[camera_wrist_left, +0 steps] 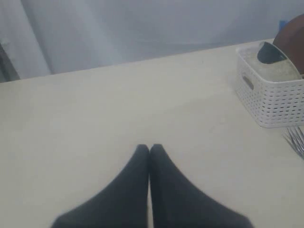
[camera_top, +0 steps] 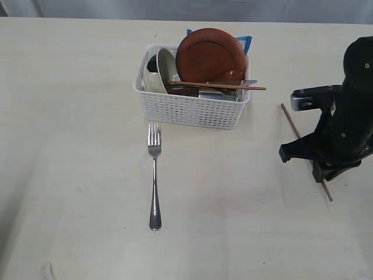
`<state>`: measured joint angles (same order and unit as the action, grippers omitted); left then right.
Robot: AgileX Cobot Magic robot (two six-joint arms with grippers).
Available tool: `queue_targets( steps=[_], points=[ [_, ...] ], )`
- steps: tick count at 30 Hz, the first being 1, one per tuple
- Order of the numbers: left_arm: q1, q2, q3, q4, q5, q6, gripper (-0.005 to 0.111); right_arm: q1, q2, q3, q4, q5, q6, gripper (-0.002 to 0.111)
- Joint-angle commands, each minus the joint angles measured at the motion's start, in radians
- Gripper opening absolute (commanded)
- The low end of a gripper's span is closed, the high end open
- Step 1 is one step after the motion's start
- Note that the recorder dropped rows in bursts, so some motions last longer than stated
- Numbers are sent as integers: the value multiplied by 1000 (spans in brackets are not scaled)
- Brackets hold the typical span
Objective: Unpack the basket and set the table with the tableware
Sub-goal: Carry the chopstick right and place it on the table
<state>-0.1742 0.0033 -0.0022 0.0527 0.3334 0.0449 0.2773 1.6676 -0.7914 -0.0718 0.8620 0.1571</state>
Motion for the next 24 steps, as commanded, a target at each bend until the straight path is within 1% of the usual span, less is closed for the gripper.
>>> queue_targets(
  steps=[1, 3, 6, 8, 12, 16, 21, 24],
  points=[
    [2, -3, 2, -1, -4, 0, 0, -6, 3, 2, -1, -9, -25, 40],
    [2, -3, 2, -1, -4, 0, 0, -6, 1, 2, -1, -9, -27, 45],
    [2, -3, 2, -1, -4, 0, 0, -6, 0, -6, -1, 0, -39, 45],
    [2, -3, 2, -1, -4, 0, 0, -6, 0, -30, 1, 40, -70, 45],
    [2, -3, 2, -1, -4, 0, 0, -6, -3, -128, 4, 182, -141, 45],
    [2, -3, 2, -1, -4, 0, 0, -6, -27, -250, 98, 269, -276, 45],
    [2, -3, 2, -1, -4, 0, 0, -4, -78, -376, 235, 268, -467, 45],
    [2, -3, 2, -1, -4, 0, 0, 25, -90, -439, 203, 253, -482, 45]
  ],
)
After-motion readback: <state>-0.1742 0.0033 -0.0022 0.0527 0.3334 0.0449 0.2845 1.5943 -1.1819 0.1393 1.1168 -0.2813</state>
